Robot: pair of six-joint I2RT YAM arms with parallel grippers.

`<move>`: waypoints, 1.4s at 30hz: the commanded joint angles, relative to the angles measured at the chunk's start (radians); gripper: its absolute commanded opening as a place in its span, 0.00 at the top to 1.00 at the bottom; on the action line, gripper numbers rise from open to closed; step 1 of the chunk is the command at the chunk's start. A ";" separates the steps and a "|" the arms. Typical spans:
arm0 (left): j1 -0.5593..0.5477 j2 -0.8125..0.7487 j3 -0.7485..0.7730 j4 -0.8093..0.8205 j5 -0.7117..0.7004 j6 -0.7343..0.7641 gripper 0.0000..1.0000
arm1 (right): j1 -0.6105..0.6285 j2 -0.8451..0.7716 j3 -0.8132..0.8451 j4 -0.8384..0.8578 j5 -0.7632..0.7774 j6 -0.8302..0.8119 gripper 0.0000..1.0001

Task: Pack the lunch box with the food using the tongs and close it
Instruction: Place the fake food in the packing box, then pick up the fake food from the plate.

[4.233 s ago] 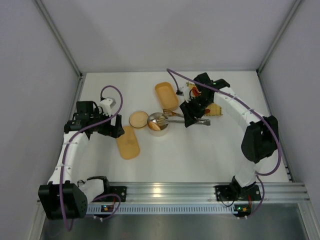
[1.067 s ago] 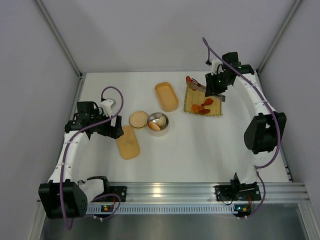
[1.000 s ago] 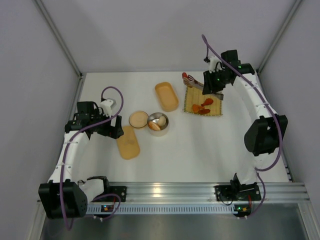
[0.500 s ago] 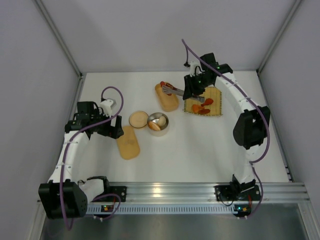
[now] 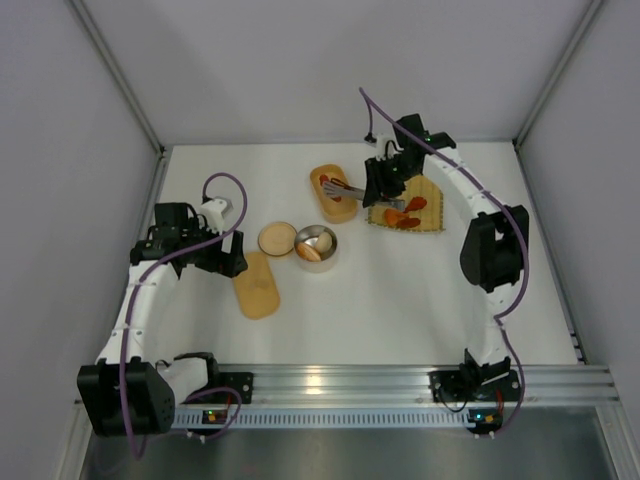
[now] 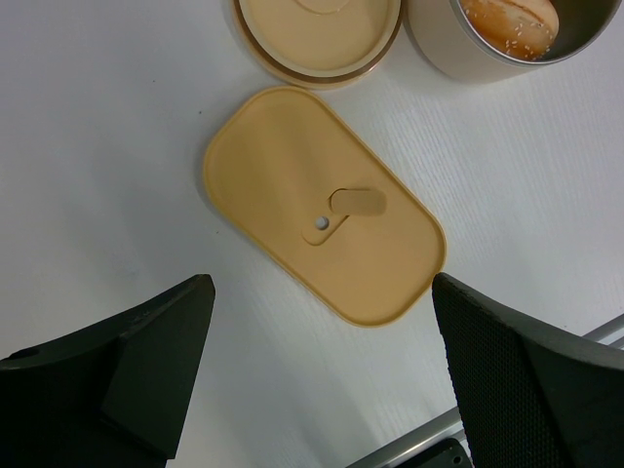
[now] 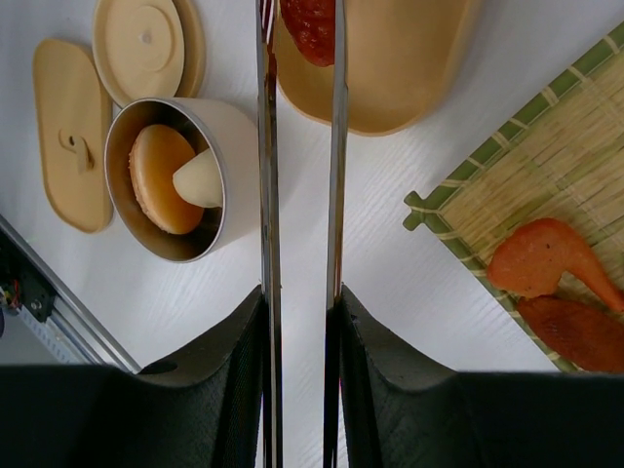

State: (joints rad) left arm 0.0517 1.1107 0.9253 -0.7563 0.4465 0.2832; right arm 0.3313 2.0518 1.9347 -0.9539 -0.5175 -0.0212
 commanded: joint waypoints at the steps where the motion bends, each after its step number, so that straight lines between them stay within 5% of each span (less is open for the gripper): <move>1: 0.000 0.003 -0.008 0.048 0.001 0.010 0.02 | 0.014 0.017 -0.008 0.058 -0.044 0.009 0.88; 6: -0.001 0.005 -0.020 0.054 0.001 0.011 0.02 | 0.017 0.033 -0.026 0.060 -0.047 0.004 0.86; 13: -0.001 0.008 -0.022 0.054 -0.006 0.014 0.02 | 0.017 0.036 -0.037 0.058 -0.058 0.001 0.63; 19: -0.001 0.005 -0.023 0.054 -0.002 0.010 0.02 | 0.017 0.022 -0.029 0.061 -0.067 0.009 0.56; 34: -0.001 -0.002 -0.011 0.043 0.014 0.011 0.02 | -0.043 -0.169 0.030 -0.015 -0.021 -0.089 0.60; 42: -0.001 -0.005 -0.008 0.018 0.049 0.033 0.02 | -0.202 -0.291 -0.115 -0.106 0.063 -0.298 0.61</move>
State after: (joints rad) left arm 0.0517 1.1110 0.9096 -0.7490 0.4583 0.2924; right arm 0.1814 1.8221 1.8679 -0.9859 -0.5064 -0.2016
